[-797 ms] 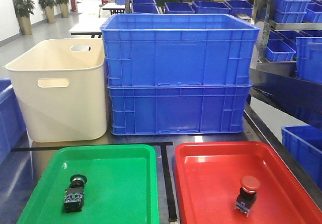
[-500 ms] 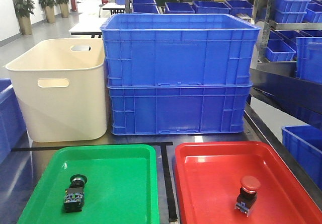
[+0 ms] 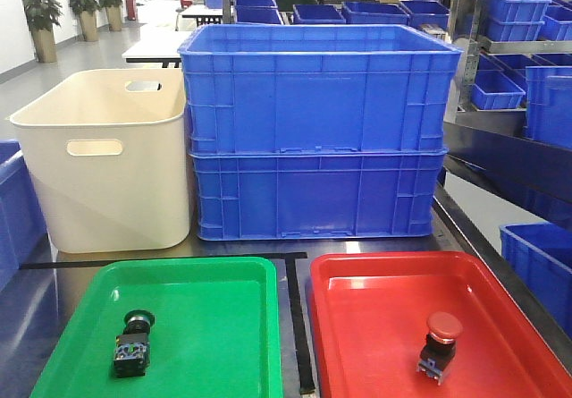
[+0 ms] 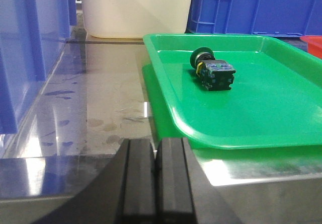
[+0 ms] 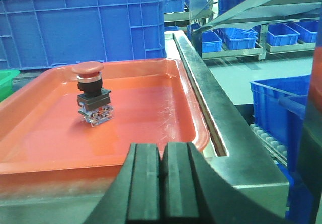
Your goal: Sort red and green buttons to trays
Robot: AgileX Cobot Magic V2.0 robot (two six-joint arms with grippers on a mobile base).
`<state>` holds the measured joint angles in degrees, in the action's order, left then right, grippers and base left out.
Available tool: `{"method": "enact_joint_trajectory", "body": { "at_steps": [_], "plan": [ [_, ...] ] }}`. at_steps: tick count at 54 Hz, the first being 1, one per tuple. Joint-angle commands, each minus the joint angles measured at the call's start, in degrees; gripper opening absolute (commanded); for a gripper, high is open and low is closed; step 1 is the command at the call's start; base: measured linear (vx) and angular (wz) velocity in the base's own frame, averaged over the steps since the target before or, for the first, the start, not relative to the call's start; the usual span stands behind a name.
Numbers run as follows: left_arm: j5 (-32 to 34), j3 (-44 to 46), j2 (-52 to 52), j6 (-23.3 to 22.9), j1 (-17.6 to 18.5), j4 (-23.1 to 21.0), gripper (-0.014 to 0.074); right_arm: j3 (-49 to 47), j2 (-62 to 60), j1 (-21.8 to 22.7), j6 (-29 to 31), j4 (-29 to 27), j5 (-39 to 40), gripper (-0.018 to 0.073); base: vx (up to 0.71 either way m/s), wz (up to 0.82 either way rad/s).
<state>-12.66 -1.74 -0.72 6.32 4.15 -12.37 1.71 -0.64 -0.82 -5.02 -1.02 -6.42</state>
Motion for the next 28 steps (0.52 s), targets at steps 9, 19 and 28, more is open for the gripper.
{"method": "enact_joint_trajectory", "body": {
  "at_steps": [9, 19, 28],
  "plan": [
    [4.31, -0.27, -0.22, -0.52, -0.01, -0.35, -0.0003, 0.39, -0.59, 0.27, 0.02, 0.48, 4.23, -0.0010, 0.00, 0.00],
    [4.31, -0.27, -0.22, -0.52, -0.01, -0.35, -0.0003, 0.39, -0.59, 0.27, 0.02, 0.48, 4.23, -0.0010, 0.00, 0.00],
    [4.31, -0.27, -0.22, -0.52, -0.01, -0.35, -0.0003, 0.39, -0.59, 0.27, 0.02, 0.48, 4.23, -0.0010, 0.00, 0.00]
  ]
}}
